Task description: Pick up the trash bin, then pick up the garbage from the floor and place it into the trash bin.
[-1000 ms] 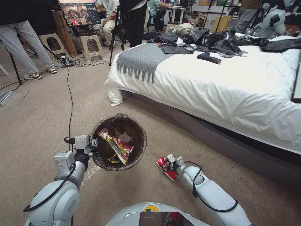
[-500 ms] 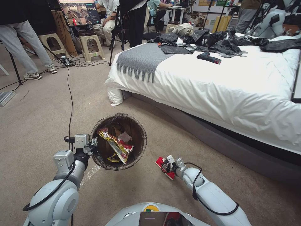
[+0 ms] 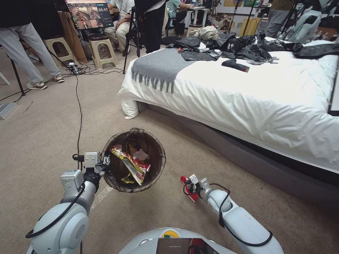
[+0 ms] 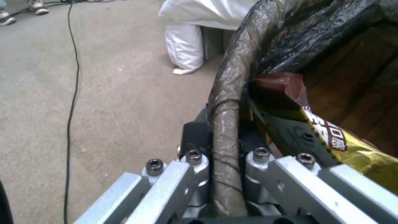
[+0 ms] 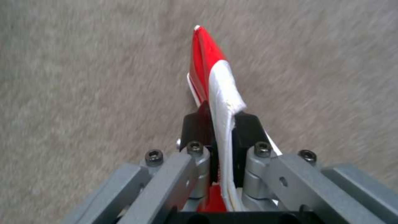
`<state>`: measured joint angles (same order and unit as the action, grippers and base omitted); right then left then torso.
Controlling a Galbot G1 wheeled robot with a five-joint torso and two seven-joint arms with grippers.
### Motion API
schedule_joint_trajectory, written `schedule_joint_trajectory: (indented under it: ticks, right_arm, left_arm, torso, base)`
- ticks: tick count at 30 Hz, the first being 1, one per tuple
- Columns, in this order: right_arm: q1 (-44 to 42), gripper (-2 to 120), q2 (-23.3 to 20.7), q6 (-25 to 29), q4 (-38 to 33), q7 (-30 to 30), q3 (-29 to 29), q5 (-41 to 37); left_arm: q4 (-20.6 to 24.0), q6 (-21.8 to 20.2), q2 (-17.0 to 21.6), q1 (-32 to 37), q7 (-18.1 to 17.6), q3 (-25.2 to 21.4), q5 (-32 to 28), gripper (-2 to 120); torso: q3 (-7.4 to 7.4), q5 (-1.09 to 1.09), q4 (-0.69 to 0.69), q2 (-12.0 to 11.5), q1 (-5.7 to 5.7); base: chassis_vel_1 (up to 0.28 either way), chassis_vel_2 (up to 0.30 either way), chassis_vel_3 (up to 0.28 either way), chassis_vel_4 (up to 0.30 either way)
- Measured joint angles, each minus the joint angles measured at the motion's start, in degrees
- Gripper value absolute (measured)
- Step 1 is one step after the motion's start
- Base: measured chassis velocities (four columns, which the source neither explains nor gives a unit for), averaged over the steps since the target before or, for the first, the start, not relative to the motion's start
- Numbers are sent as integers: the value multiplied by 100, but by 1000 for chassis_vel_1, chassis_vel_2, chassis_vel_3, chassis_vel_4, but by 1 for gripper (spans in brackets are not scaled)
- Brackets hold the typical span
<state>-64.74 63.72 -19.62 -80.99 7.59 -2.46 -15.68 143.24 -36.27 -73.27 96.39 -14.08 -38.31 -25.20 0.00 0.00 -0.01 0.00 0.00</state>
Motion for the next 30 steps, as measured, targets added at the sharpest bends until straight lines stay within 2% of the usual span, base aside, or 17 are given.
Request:
schedule_joint_trajectory:
  ticks: [4, 6, 7, 11, 12, 19, 23, 25, 26, 30]
  right_arm:
    - [-112, 5, -92, 52, -318, 0, -200, 36]
    - [-281, 5, -245, 55, -859, -14, -428, 14]
    - [-281, 5, -245, 55, -859, -14, -428, 14]
    - [-580, 5, -542, -12, -2000, -142, -782, -281]
    - [-580, 5, -542, -12, -2000, -142, -782, -281]
    - [-723, 5, -845, -288, -3495, -428, -1239, -1042]
    - [-672, 5, -935, -403, -4015, -513, -1310, -1309]
    - [-455, 5, -998, -487, -4483, -561, -1328, -1661]
    - [-455, 5, -998, -487, -4483, -561, -1328, -1661]
    - [55, 5, -1018, -770, -4944, -787, -1216, -2451]
  left_arm:
    - [0, 1, -8, 36, -8, 3, 7, 5]
    - [0, 1, -16, 73, -14, 8, 21, 5]
    - [0, 1, -16, 73, -14, 8, 21, 5]
    - [0, 1, -48, 132, -17, 47, 76, 5]
    - [0, 1, -48, 132, -17, 47, 76, 5]
    - [0, 2, -29, 129, -20, 103, 93, 5]
    - [0, 3, -51, 121, -25, 142, 91, 5]
    - [0, 3, -88, 123, -25, 178, 115, 5]
    - [0, 3, -88, 123, -25, 178, 115, 5]
    - [0, 6, -90, 129, -28, 168, 138, 5]
  torso:
    - [0, 0, 0, 0, 0]
    - [0, 0, 0, 0, 0]
    - [0, 0, 0, 0, 0]
    - [0, -1, 1, 0, 0]
    - [0, -1, 1, 0, 0]
    - [0, 0, 0, 0, 0]
    - [0, -1, 0, 0, 0]
    - [0, -1, 0, 0, 0]
    - [0, -1, 0, 0, 0]
    - [0, -1, 1, 0, 0]
  base:
    - [0, 0, 0, 0]
    - [0, 0, 0, 0]
    - [0, 0, 0, 0]
    - [0, 0, 0, 0]
    - [0, 0, 0, 0]
    - [0, 0, 0, 0]
    - [0, 0, 0, 0]
    - [0, 0, 0, 0]
    - [0, 0, 0, 0]
    - [0, 0, 0, 0]
